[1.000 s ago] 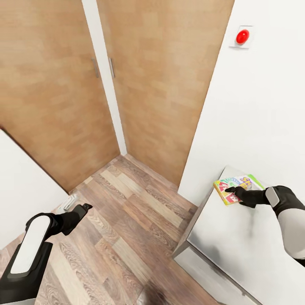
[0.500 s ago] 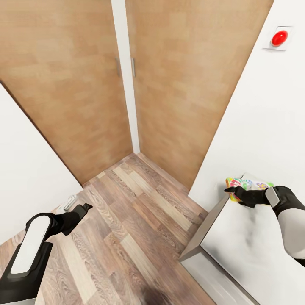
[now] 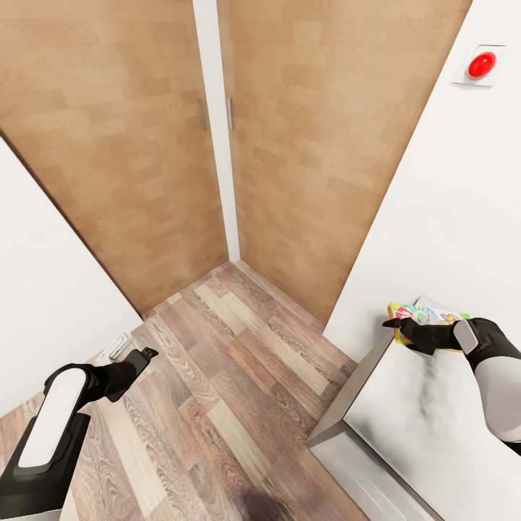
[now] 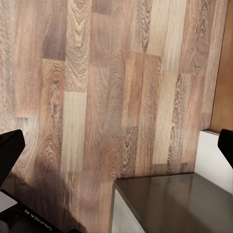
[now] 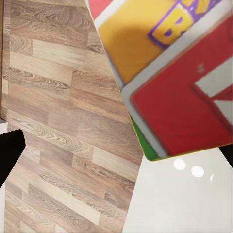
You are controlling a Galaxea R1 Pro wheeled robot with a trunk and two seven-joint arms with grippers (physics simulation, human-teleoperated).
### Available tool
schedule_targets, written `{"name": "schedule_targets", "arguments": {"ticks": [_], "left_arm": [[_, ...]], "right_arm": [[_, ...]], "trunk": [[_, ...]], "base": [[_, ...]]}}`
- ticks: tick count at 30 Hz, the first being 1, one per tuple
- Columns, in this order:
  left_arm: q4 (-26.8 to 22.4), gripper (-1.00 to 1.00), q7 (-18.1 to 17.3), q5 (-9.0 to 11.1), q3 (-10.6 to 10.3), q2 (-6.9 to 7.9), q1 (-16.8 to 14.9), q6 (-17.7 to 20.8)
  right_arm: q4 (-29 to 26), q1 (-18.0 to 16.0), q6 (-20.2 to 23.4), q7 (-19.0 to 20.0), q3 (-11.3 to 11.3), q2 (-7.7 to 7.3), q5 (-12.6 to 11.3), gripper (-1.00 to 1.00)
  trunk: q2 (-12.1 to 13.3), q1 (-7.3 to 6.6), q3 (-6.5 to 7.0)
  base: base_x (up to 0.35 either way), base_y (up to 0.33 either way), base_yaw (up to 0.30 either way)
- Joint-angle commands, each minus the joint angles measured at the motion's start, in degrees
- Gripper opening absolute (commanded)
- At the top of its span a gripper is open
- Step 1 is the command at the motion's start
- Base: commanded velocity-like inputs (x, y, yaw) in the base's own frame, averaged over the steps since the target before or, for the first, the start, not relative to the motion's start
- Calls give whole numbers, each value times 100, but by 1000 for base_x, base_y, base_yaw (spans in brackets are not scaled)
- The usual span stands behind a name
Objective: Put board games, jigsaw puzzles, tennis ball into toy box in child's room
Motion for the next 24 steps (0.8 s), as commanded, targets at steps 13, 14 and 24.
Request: {"name": "schedule_targets", "arguments": {"ticks": [13,14,24], "left_arm": [[-6,100,47,42,2,-3,-9,25],[-6,100,47,42,2,-3,-9,25],[-6,100,47,42,-4,-9,-13,25]], "right_arm": [[41,-1,-96,1,-30,-10,99,100],[41,-1,-96,1,-30,-10,99,100],[41,-1,-604,4,-35,-20,91,100]], "trunk": [[-8,4,-11],[-8,4,-11],[-8,4,-11]], "base": [[0,0,2],[0,0,0],[0,0,0]]}}
